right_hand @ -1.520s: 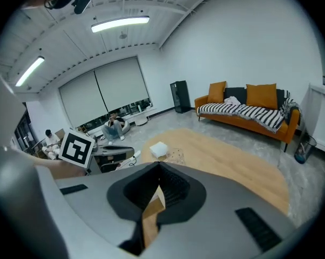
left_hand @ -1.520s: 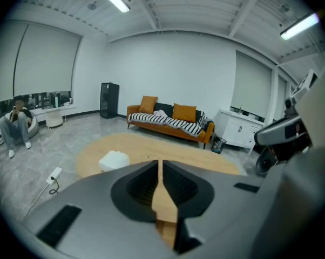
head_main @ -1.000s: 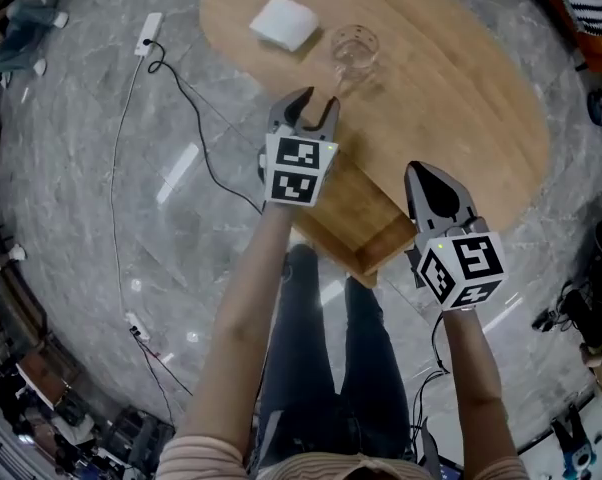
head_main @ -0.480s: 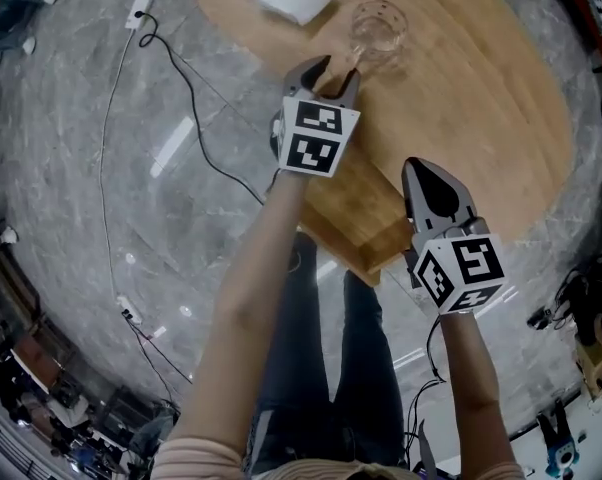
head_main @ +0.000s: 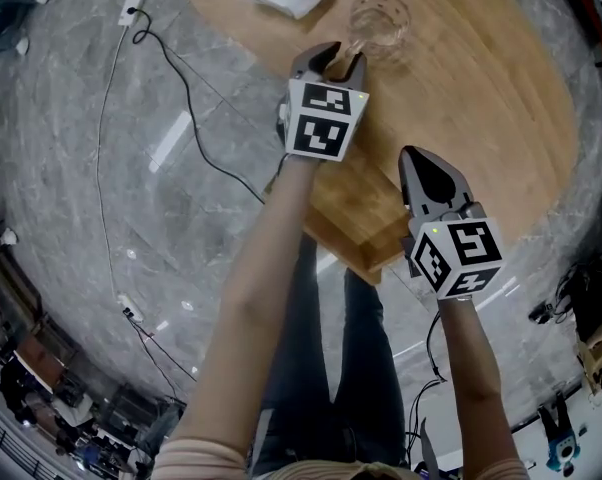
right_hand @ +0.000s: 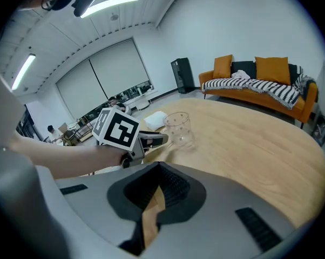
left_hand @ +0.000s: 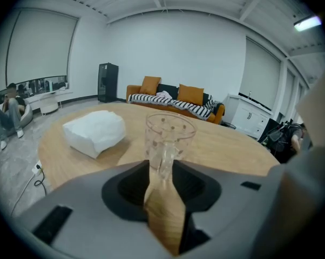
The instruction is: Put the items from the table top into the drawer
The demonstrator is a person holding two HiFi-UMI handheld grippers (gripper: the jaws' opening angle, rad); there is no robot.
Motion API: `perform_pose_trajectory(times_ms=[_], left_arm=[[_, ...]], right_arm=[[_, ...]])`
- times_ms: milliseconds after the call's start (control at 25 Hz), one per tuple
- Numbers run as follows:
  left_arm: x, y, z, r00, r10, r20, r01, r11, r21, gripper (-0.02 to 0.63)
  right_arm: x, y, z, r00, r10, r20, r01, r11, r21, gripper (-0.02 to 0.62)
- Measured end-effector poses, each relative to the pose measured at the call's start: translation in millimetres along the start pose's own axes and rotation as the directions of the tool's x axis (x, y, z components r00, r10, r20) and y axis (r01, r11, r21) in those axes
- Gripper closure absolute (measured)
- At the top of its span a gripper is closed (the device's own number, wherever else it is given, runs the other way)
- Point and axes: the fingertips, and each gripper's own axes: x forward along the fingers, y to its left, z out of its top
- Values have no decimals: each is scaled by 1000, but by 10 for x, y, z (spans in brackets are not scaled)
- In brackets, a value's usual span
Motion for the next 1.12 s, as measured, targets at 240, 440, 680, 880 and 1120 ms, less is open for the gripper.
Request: perform_pose_trajectory(times_ms=[240, 440, 680, 880, 1120], left_arm=[[34, -33, 32, 1000, 3, 3, -3, 1000, 23, 517], [46, -30, 34, 1000, 6, 9, -6, 1000, 27, 529], [55, -54, 26, 1000, 4, 1, -4, 998, 57, 537], [43, -38, 52, 1000, 10, 8, -10, 997, 79, 545], [-27, -1, 67, 999, 25, 28, -27, 997, 78, 546]], right_arm=[[233, -113, 9, 999, -15, -32, 14, 1000, -7, 586], [414, -210, 48, 998, -36, -51, 35, 999, -19, 586], [478, -239, 46, 997, -45, -63, 45, 999, -11, 586], [497, -211, 21, 997, -43, -70, 42, 999, -9, 586], [509, -212, 1, 996, -46, -73, 46, 999, -8, 586]])
